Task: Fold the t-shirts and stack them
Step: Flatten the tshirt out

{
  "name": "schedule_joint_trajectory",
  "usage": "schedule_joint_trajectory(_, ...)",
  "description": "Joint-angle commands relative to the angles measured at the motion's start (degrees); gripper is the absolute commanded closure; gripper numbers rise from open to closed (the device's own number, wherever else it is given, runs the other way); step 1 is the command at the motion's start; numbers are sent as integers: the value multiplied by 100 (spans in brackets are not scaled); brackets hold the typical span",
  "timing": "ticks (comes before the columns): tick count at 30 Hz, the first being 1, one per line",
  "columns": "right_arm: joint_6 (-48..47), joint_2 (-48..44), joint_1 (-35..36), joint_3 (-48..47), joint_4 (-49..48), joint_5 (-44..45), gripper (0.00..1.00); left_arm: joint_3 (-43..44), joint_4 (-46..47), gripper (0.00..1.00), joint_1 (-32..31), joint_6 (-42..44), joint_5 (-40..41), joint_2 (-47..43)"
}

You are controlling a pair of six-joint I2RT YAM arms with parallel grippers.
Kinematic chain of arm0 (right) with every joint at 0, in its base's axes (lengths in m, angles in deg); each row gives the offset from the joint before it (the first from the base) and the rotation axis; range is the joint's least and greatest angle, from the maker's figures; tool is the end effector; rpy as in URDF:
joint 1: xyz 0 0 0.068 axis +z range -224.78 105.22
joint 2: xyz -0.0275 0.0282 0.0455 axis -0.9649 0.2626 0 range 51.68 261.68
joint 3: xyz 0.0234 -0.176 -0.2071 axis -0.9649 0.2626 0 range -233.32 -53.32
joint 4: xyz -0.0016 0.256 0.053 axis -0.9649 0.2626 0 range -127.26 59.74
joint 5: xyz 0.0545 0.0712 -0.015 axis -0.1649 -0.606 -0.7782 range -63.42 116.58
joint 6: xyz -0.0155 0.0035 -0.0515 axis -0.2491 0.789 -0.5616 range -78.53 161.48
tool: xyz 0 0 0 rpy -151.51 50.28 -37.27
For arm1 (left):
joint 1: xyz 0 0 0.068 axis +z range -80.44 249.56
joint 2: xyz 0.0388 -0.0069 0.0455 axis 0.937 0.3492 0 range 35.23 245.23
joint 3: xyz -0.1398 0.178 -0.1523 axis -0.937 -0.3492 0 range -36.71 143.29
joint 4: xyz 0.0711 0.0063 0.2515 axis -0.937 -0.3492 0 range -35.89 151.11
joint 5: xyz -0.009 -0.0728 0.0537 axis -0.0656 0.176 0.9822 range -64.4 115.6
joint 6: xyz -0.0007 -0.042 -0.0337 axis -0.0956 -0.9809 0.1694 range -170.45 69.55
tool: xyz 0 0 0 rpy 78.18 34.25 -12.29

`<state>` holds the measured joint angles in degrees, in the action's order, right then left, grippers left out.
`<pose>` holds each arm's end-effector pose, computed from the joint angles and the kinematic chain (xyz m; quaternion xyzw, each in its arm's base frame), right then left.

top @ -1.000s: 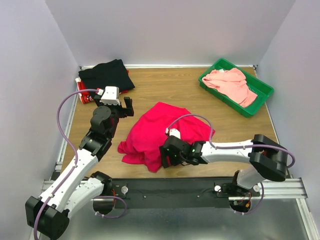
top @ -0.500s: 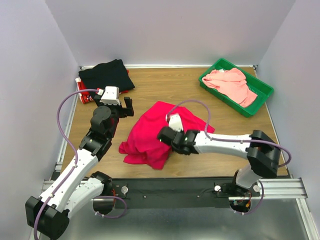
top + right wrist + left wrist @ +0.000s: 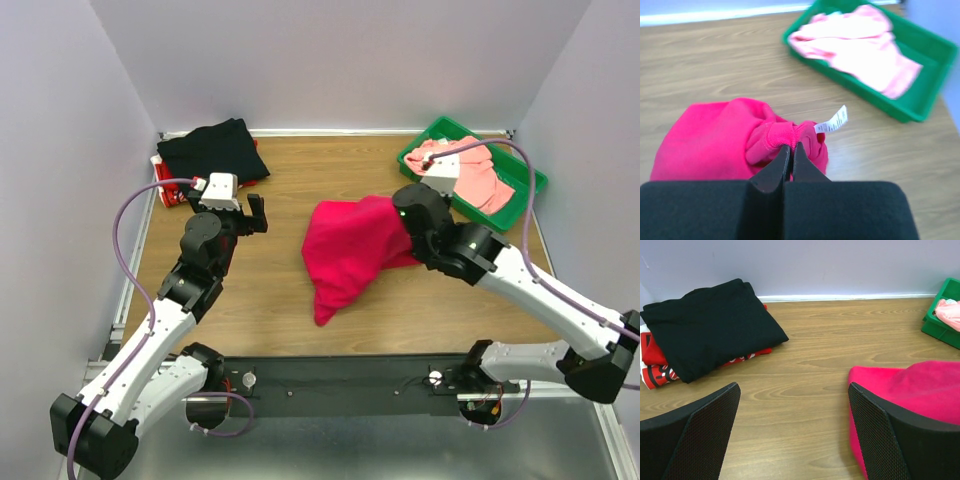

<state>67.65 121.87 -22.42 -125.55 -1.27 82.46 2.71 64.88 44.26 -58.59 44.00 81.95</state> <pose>0.1767 0.1809 0.3781 0.0377 0.8095 -0.0575 0.5831 0.1831 -0.0740 0.3275 -0.0009 0.7275 -0.0830 0.6811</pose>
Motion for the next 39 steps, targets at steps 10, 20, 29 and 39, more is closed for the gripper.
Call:
schedule_joint_trajectory(10,-805,240,-463,-722,23,758,99,189,-148,10,16,155,-363,74)
schedule_joint_trajectory(20,-956,601,-1245,-873,-311,-102,99,453,-1247,17,-1783,-1610,479,724)
schedule_joint_trajectory(29,-912,689,-1641,-591,-426,-727,99,-179,-1011,17,-2901,-3105,-247,1050)
schedule_joint_trajectory(39,-868,777,-1861,-468,-487,-1140,99,-936,448,20,-3578,-3554,-1970,1980)
